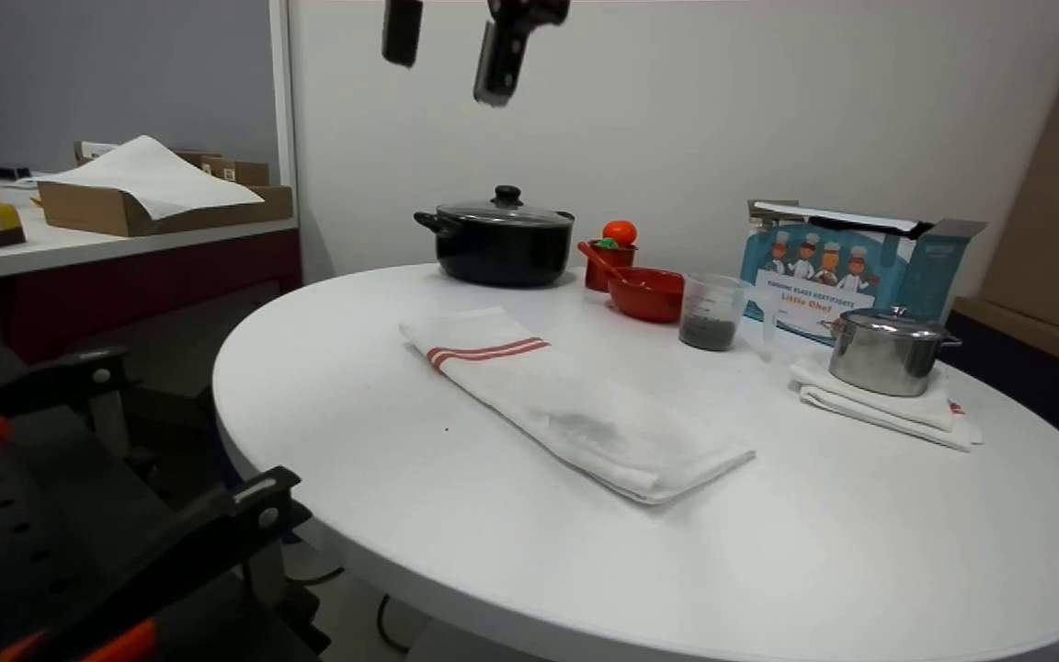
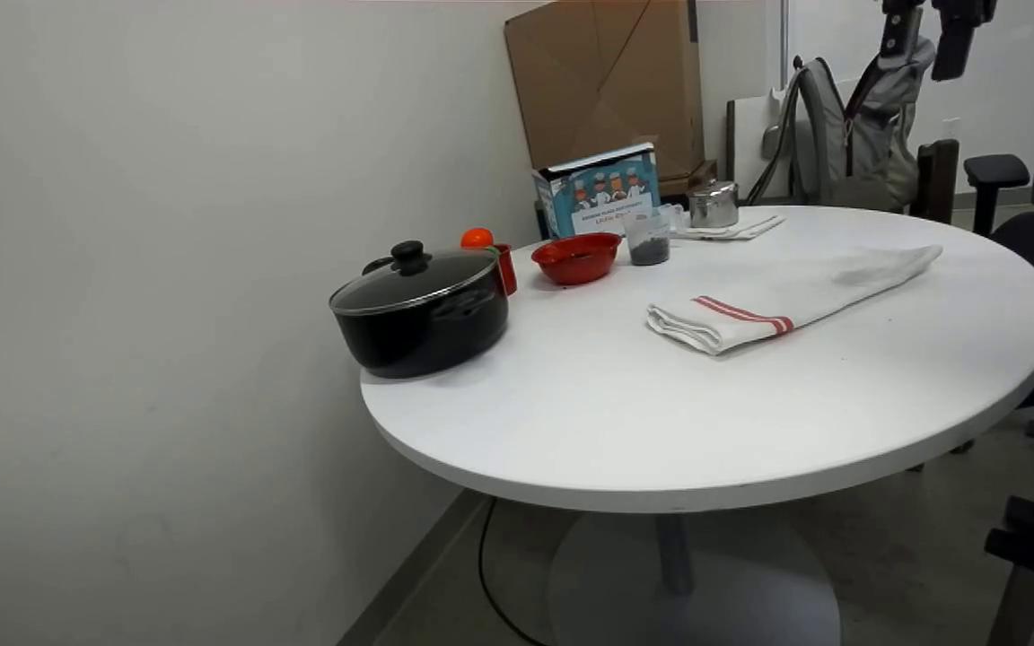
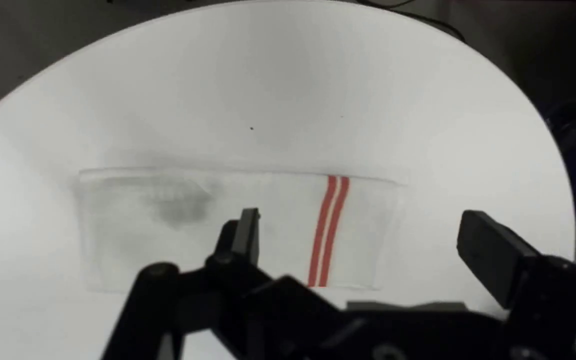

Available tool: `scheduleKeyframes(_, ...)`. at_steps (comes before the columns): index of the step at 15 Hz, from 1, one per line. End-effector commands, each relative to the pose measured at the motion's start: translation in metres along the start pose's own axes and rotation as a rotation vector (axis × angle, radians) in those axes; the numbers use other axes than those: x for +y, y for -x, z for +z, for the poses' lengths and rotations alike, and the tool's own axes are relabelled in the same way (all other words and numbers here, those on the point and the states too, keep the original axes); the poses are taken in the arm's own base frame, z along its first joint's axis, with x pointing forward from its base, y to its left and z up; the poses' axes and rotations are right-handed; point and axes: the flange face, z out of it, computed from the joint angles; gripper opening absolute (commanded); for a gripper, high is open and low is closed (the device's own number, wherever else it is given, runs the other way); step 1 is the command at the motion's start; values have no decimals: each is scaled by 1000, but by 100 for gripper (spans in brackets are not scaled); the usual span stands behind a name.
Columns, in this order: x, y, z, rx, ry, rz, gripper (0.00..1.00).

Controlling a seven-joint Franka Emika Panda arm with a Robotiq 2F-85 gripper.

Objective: Fold the kitchen towel

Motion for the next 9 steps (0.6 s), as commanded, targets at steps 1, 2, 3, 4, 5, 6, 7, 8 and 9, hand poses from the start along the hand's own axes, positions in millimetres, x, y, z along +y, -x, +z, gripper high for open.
scheduleKeyframes(1, 50, -7, 33, 6, 34, 67, 100)
scheduleKeyframes(2, 60, -11, 41, -2, 40, 91, 100)
scheduleKeyframes(3, 69, -14, 51, -16, 46, 113, 100)
scheduleKeyframes(4, 79, -18, 62, -29, 54, 137, 100)
scheduleKeyframes(5, 86, -22, 71, -41, 61, 153, 100)
scheduleKeyframes(6, 93, -28, 83, -58, 70, 169, 100)
scheduleKeyframes(7, 99, -35, 92, -73, 77, 185, 100)
scheduleKeyframes(8, 103, -42, 100, -85, 83, 196, 100)
scheduleKeyframes(9, 107, -50, 108, -96, 88, 207, 100)
